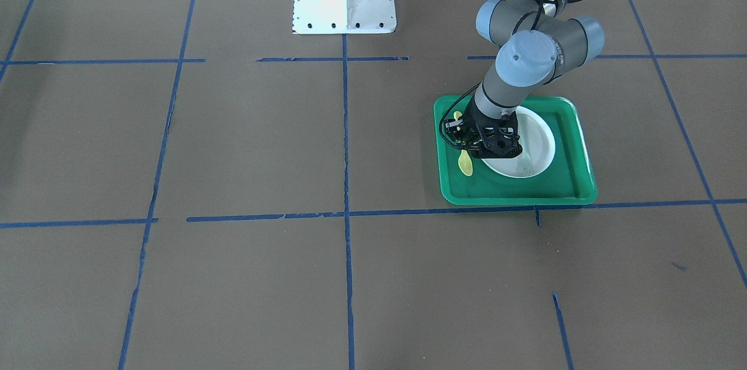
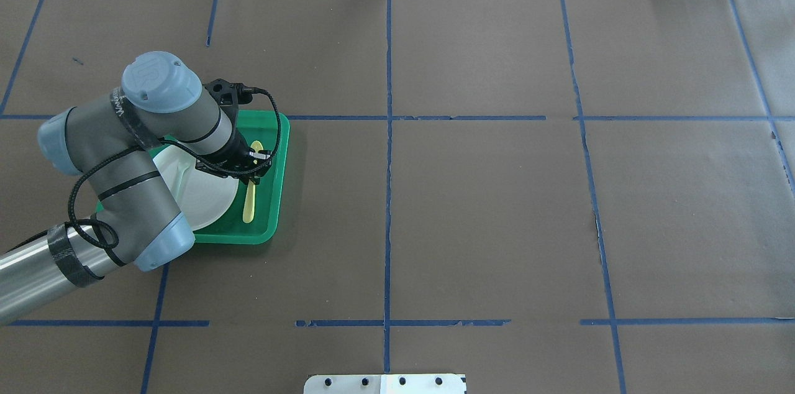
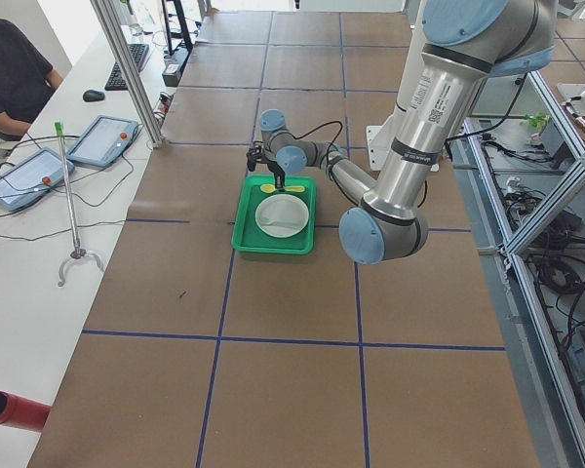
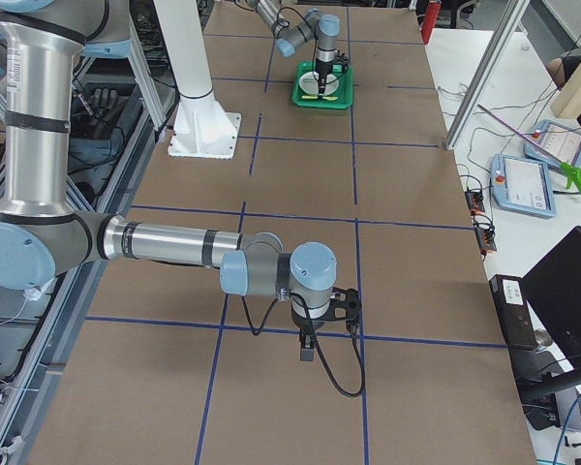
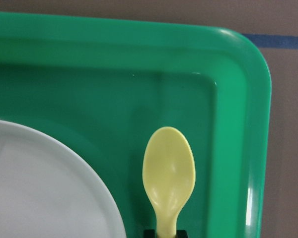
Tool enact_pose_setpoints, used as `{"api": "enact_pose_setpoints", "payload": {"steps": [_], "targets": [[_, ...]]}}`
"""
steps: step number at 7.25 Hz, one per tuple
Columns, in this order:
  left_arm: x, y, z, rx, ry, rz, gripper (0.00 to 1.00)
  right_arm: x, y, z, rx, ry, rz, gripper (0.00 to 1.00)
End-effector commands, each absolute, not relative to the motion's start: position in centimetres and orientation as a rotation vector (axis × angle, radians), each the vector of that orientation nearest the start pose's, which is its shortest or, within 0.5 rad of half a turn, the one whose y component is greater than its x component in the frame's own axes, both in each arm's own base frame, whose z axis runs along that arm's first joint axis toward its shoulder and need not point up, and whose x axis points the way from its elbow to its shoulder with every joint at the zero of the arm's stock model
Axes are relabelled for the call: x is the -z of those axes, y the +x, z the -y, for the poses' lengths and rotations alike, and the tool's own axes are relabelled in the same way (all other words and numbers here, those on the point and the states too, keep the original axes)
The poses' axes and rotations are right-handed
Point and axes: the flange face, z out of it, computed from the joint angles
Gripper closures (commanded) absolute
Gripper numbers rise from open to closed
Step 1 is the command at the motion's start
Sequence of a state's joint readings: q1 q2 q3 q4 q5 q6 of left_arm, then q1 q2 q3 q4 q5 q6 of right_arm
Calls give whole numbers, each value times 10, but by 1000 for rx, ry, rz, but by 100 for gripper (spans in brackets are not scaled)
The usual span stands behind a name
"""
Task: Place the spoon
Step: 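Carry the yellow spoon off the plate and lower it onto the tray beside it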
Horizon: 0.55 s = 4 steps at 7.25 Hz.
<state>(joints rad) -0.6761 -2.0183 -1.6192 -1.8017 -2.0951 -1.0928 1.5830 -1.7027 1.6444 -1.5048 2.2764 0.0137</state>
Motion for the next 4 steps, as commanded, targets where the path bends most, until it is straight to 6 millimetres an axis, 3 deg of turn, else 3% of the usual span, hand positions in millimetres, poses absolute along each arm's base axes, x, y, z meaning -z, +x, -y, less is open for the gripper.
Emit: {"api": "enact_pose_setpoints", "payload": {"steps": [1,3,4], "targets": [[-356,463,477,-7,-30,-869,0,-682,74,435,-22,7,706,0],[-354,458,475,-14,-23,-875,0,-682,74,435,-22,7,706,0],[-342,446,477,-10,-3,-889,0,-682,74,435,-22,7,706,0]]}}
